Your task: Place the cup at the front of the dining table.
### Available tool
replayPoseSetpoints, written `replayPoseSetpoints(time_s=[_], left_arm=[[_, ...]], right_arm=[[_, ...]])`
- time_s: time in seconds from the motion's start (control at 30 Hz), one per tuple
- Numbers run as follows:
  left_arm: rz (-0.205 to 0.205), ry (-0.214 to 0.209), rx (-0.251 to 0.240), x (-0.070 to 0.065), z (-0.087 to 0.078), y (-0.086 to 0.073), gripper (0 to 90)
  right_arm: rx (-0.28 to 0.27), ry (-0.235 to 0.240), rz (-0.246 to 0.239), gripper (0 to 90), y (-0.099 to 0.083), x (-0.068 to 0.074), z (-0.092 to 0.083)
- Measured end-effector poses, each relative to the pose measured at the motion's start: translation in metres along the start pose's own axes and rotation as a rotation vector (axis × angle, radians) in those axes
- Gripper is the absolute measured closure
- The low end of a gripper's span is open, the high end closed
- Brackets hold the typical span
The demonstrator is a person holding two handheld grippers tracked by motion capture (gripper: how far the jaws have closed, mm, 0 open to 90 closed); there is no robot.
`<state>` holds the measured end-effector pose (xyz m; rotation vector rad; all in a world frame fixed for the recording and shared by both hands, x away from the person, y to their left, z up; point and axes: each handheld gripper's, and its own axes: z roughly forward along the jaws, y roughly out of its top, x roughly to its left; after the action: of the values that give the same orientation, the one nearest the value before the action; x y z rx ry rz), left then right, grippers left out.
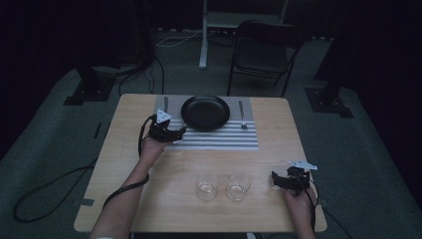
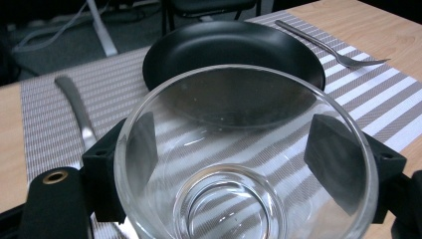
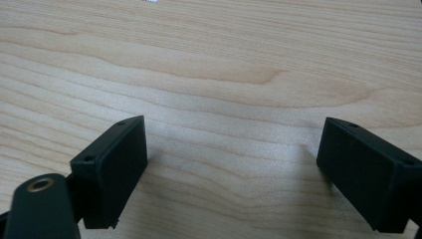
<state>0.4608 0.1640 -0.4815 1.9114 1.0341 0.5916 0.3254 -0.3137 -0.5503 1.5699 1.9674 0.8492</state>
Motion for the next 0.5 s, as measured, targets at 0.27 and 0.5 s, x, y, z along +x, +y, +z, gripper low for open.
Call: replayPoseSetpoints(time_s=[0.27,0.5], left_arm=[[-0.041,0.014,-0.007,0.011,0.014,-0.003,18.8],[-0.043,0.005,0.009,0.015,0.026,-0.008,18.8]], right_arm=[[0.0,0.0,0.0,12.0,0.0,0.0,0.0],[-0.001,0.0,0.001,12.3,0.0,0.0,0.0]])
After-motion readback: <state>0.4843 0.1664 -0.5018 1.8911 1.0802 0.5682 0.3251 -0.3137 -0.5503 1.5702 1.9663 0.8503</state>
